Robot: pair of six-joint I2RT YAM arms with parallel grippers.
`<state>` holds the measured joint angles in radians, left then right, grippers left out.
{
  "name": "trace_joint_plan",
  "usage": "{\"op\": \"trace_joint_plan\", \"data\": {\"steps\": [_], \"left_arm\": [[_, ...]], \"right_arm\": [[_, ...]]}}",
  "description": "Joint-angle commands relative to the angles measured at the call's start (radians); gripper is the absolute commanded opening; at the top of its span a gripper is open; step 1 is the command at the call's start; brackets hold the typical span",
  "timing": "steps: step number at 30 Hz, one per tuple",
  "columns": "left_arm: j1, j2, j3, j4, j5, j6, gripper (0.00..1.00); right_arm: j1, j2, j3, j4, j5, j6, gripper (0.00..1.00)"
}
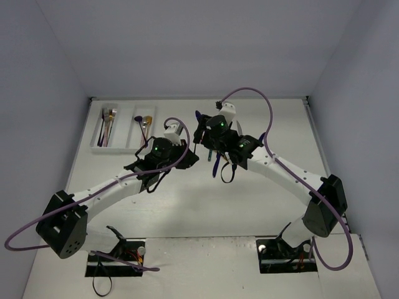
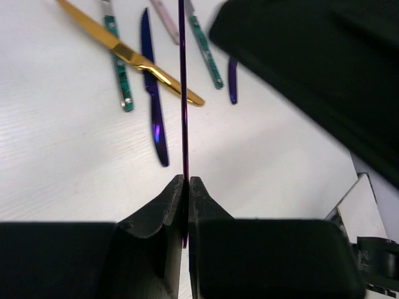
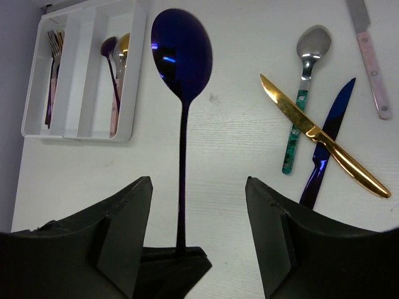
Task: Sort the eating utensils into containers
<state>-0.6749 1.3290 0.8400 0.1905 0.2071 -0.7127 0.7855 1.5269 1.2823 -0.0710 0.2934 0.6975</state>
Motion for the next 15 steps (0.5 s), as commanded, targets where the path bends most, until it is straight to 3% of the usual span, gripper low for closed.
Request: {"op": "trace_joint_plan", "data": {"steps": [1,8,15], "left_arm": [[0.112,-0.064,-0.04,0.088,0.026,-0.051,0.0],[0.436,-0.072,-0.062,0.04,0.25,-0.056,0.0],[0.654,0.097,0.089,-0.088,0.45,0.024,0.0]], "right_arm": [[-0.032,-0.061,-0.025,0.049,0.064,-0.023,0.64],[-0.149,-0.146,-0.115,0.049,0.048,-0.048,0.67],[-0.251,-0.209,-0.18,0.051,0.023,-0.071,0.67]]}}
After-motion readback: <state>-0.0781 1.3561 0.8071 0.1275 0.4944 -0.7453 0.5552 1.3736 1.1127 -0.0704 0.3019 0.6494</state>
